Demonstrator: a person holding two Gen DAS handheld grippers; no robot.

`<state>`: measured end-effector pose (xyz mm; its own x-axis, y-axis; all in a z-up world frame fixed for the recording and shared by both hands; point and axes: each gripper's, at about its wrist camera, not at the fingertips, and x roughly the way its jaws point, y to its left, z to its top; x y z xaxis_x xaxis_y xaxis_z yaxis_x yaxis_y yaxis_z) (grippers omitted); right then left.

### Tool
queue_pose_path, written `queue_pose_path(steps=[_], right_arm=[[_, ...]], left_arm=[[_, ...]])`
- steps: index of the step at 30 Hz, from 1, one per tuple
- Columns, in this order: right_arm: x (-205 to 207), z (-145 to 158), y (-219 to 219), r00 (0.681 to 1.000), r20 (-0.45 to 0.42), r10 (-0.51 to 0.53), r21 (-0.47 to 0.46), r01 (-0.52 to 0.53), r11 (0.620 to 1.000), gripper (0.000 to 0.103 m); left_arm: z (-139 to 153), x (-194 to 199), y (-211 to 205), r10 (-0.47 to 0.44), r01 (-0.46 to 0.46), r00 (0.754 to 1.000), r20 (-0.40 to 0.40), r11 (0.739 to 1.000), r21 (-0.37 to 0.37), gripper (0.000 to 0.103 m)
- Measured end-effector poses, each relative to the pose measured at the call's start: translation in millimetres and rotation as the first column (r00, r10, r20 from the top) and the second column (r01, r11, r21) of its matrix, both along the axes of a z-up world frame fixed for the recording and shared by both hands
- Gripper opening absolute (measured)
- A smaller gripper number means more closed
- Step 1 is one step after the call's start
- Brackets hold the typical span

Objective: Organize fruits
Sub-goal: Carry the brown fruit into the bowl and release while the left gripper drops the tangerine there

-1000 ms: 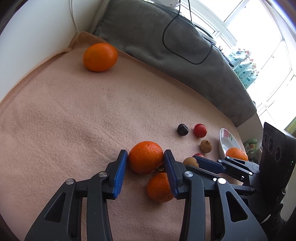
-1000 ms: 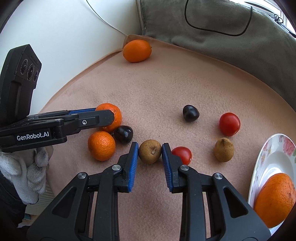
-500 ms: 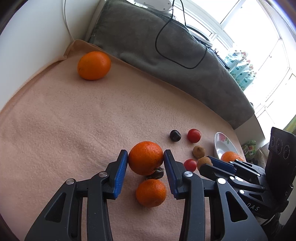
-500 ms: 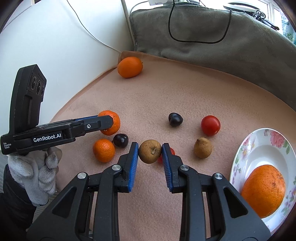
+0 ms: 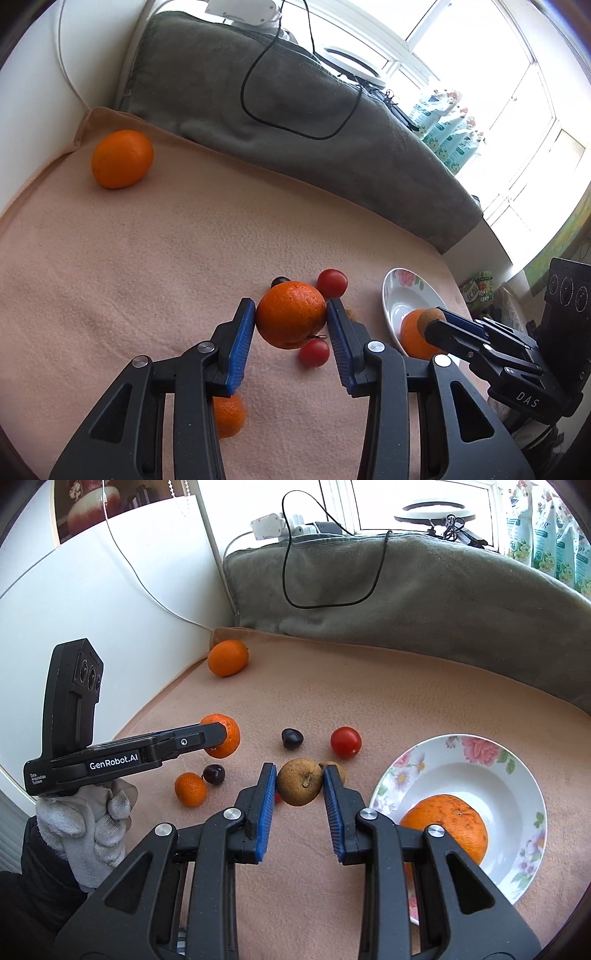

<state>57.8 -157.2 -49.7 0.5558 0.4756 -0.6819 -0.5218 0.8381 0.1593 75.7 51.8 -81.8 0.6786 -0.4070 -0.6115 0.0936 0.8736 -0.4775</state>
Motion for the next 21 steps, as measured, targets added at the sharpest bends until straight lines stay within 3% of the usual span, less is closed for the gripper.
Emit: queue_pose_path(steps=[21], right_arm=[[-3.8, 8.8, -116.5, 0.974, 0.000, -0.227, 0.017, 0.227, 0.974, 0.027]], left_arm=[[12.9, 34.1, -93.6, -0.183, 0.183, 0.983, 0.024, 0.983, 0.008, 0.039]])
